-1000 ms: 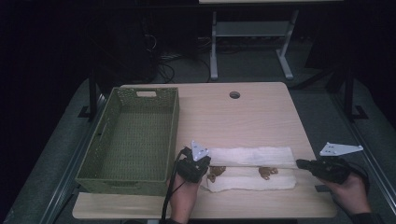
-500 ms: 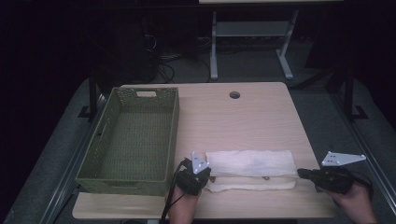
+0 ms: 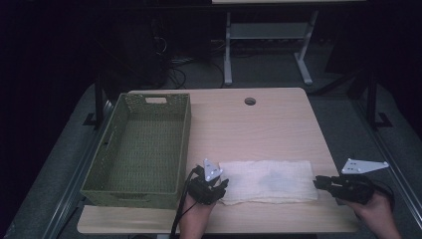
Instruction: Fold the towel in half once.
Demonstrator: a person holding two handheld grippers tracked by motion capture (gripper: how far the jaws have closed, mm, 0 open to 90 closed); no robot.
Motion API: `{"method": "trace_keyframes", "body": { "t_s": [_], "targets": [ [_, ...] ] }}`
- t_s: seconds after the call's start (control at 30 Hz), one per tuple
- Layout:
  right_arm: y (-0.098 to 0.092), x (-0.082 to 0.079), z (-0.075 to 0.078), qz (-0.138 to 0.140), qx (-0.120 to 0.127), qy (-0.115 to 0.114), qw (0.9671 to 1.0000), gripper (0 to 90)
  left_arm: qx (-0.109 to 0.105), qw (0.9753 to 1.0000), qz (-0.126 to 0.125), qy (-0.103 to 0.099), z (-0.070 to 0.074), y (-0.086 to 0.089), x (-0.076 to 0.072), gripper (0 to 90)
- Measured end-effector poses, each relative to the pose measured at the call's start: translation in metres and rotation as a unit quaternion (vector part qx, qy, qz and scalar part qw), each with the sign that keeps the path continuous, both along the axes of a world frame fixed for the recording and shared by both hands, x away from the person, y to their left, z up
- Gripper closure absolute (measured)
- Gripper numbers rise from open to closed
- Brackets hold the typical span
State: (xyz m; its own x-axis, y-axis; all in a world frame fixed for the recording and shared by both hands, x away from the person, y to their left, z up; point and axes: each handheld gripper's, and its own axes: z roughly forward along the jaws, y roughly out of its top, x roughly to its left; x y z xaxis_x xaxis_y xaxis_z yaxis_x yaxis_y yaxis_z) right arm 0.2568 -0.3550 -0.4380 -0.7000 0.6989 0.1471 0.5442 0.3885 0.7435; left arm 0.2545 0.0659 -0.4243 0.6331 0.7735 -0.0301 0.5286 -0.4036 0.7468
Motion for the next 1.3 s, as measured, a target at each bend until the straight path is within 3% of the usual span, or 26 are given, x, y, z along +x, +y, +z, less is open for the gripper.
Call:
{"method": "trace_keyframes", "body": {
  "t_s": [0.17, 0.4, 0.67, 0.8, 1.0, 1.17, 1.23, 1.3],
  "targets": [
    [0.002, 0.023, -0.002, -0.008, -0.007, -0.001, 0.9999, 71.6, 0.010, 0.9999, -0.009, 0.006, -0.008, -0.004, 0.024, 61.5],
    [0.004, 0.059, -0.005, -0.030, -0.017, -0.005, 0.9994, 72.2, 0.017, 0.9998, 0.002, 0.008, -0.015, -0.005, 0.058, 61.4],
    [0.003, 0.089, -0.022, -0.049, -0.033, 0.023, 0.9980, 72.8, 0.027, 0.9995, 0.013, 0.009, -0.020, -0.003, 0.078, 59.8],
    [0.005, 0.094, -0.031, -0.043, -0.049, 0.038, 0.9972, 74.4, 0.030, 0.9993, 0.014, 0.015, -0.024, -0.004, 0.083, 59.4],
    [0.008, 0.090, -0.032, -0.036, -0.048, 0.033, 0.9977, 84.5, 0.031, 0.9991, 0.015, 0.023, -0.030, -0.003, 0.090, 59.1],
    [0.008, 0.090, -0.032, -0.037, -0.047, 0.034, 0.9977, 85.1, 0.038, 0.9985, 0.009, 0.040, -0.041, -0.006, 0.092, 60.8],
    [0.009, 0.090, -0.032, -0.037, -0.047, 0.034, 0.9976, 85.5, 0.028, 0.9990, -0.001, 0.035, -0.042, -0.005, 0.091, 66.5],
    [0.009, 0.089, -0.032, -0.036, -0.049, 0.033, 0.9976, 86.0, 0.018, 0.9988, -0.014, 0.044, -0.042, -0.005, 0.090, 78.7]
  ]
}}
